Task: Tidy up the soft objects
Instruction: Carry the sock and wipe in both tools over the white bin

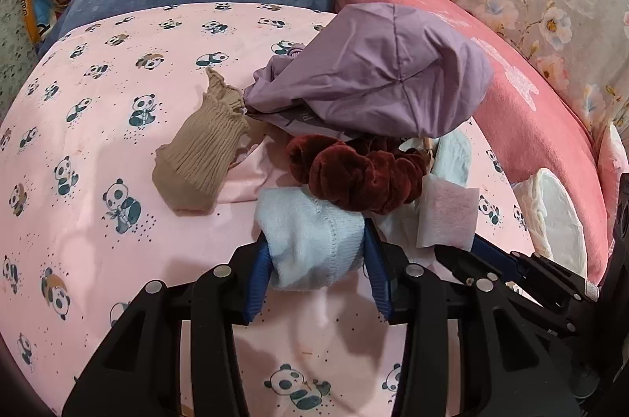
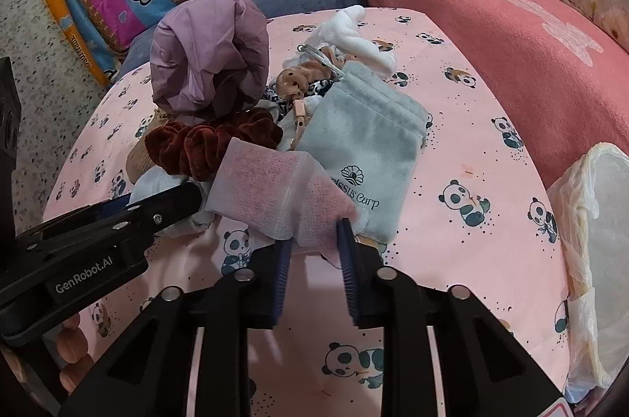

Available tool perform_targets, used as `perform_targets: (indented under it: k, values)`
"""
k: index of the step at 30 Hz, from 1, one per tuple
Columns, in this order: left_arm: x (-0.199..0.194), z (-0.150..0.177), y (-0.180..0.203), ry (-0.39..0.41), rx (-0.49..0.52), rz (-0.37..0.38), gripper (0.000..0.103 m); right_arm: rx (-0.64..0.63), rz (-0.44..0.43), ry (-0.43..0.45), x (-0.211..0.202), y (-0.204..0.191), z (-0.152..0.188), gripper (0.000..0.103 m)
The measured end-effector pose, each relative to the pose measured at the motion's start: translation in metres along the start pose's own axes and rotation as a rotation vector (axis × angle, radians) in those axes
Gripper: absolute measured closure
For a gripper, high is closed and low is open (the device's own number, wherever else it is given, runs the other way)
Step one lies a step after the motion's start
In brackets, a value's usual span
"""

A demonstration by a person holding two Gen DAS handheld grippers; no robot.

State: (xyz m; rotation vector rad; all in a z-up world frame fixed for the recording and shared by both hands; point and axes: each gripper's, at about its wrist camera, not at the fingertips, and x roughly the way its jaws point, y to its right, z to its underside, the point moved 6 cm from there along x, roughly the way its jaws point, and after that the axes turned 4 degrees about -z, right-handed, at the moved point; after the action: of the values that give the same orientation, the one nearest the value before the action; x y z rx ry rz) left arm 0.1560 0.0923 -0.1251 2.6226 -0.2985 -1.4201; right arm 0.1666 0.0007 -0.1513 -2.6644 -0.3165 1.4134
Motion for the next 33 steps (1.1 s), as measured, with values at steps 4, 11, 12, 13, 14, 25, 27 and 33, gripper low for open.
perform_targets:
  k: [4,11,12,13,14,25,27,33]
  values:
    - [-0.009,0.004,0.003,0.013,0.011,-0.026,0.062,0.005,-0.012,0.023,-0.014,-0.004,0.002,0.090]
    - [-0.033,0.007,0.020,0.048,0.044,-0.061,0.062,0.027,-0.047,0.088,-0.061,-0.003,0.000,0.090]
    - [-0.037,0.006,0.023,0.056,0.051,-0.063,0.062,0.031,-0.049,0.099,-0.068,-0.002,-0.001,0.090]
    - [-0.041,0.006,0.026,0.062,0.055,-0.065,0.062,0.035,-0.051,0.111,-0.076,-0.001,-0.001,0.090]
    - [-0.045,0.006,0.029,0.069,0.059,-0.066,0.062,0.041,-0.053,0.126,-0.085,0.001,-0.002,0.090]
    - [-0.090,0.003,0.083,0.150,0.140,-0.008,0.062,0.090,-0.028,0.275,-0.173,0.038,-0.006,0.090]
    - [-0.095,0.003,0.096,0.159,0.157,0.009,0.062,0.103,-0.019,0.294,-0.186,0.048,-0.005,0.090]
    - [-0.107,0.004,0.135,0.182,0.224,0.042,0.062,0.137,0.026,0.339,-0.217,0.084,0.002,0.090]
